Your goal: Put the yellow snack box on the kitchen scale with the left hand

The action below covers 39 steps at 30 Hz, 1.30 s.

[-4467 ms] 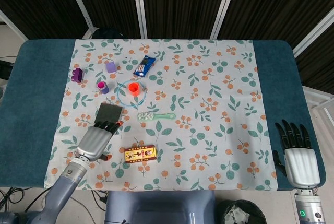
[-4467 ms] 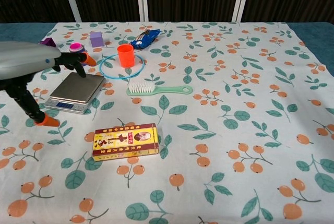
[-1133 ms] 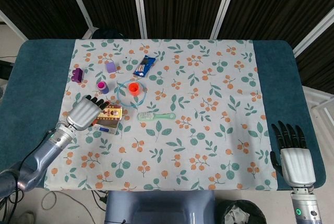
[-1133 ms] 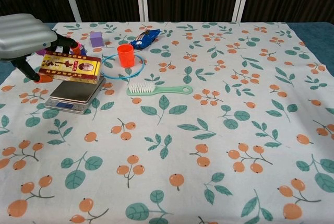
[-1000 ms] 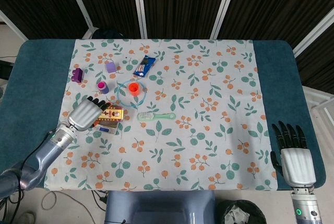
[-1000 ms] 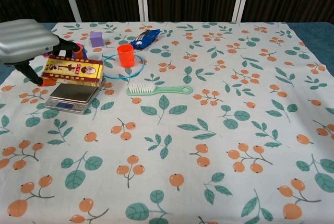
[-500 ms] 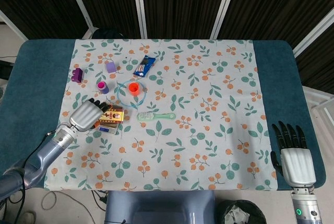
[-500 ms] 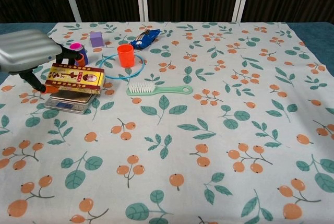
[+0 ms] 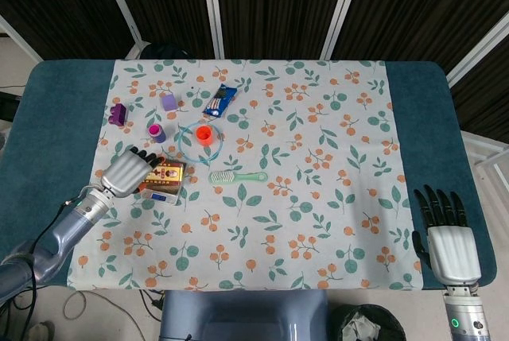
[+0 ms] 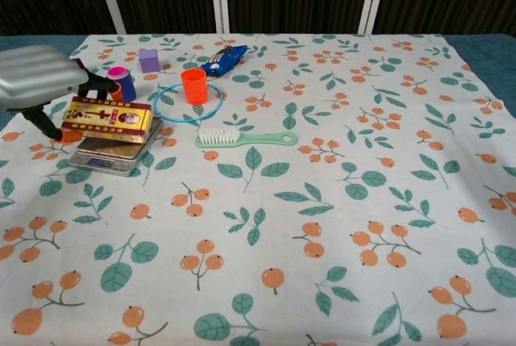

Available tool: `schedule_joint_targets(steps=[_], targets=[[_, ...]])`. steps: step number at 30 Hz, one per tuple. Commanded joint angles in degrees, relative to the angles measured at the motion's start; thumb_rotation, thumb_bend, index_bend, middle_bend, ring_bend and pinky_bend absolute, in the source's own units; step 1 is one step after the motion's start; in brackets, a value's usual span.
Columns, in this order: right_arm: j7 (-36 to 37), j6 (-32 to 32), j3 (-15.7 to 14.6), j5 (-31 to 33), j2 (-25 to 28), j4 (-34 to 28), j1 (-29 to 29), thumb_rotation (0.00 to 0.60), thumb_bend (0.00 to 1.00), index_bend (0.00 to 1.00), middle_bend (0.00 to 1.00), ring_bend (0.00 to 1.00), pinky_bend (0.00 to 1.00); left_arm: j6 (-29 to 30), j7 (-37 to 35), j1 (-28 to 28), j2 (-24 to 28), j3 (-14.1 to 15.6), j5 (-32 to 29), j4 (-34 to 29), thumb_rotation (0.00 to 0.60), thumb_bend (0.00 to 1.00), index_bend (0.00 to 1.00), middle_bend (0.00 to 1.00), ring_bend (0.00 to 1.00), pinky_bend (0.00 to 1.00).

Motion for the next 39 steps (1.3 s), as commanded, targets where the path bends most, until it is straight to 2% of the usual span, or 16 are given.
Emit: schedule_joint_targets(steps=[1,4,6,8,23,27,32,36,39], targets=[[0.0,-0.02,-0.02,-0.01,-0.02,0.02,0.01,0.6,0.51,0.03,0.07,0.06,0.01,-0.34,0.19,-0.07,-0.02,-0.13,0.0,0.15,0.6,0.37,0.27,0.5,0.39,0.42],[0.02,-0.07,-0.1,-0.14,-0.03,0.03,0.03,0.6,0.51,0.03,0.07,0.06,0.01,-0.98,0.63,-0.13,0.2,-0.11,0.01,-0.04,0.6,0.28,0.24,0.46,0.37,0.39],[-0.01,-0.06,-0.12,-0.14,-0.06,0.03,0.02,0.6,0.51,0.03,0.07,0.06,0.01,-1.63,1.17,-0.21,0.51,-0.07,-0.04,-0.38,0.6,0.18,0.22,0.42,0.33,0.35],[0.0,-0.07,-0.11,-0.06,-0.06,0.02,0.01,0.6,0.51,0.03,0.07,0.06,0.01,-2.11,1.6,-0.26,0.77,-0.19,-0.23,-0.81,0.6,0.15,0.2,0.38,0.31,0.33],[0.11,0.06,-0.07,0.03,-0.01,-0.05,-0.08,0.6,0.51,0.03,0.07,0.06,0.01,-3.28,5.85,-0.43,2.38,-2.17,-2.01,-4.41,0.6,0.14,0.17,0.27,0.2,0.26],[0.22,0.26,0.0,0.06,0.06,-0.04,-0.16,0.6,0.51,0.03,0.07,0.06,0.01,-1.0,6.03,-0.15,3.34,-3.45,-2.19,-7.24,0.6,0.13,0.16,0.25,0.19,0.25],[0.05,-0.12,-0.09,0.17,-0.07,0.12,-0.04,0.6,0.51,0.03,0.07,0.06,0.01,4.43,8.49,1.34,8.91,-5.56,-2.3,-20.45,0.6,0.13,0.15,0.23,0.18,0.23],[0.0,0.09,-0.14,-0.08,-0.06,0.04,-0.09,0.6,0.51,0.03,0.07,0.06,0.01,10.34,16.81,5.79,17.35,-5.63,-3.45,-38.11,0.6,0.12,0.14,0.2,0.14,0.21],[0.2,0.38,-0.19,-0.29,0.12,-0.05,-0.23,0.6,0.51,0.03,0.07,0.06,0.01,13.4,21.45,9.2,21.39,-4.89,-5.11,-45.84,0.6,0.11,0.11,0.16,0.1,0.18]])
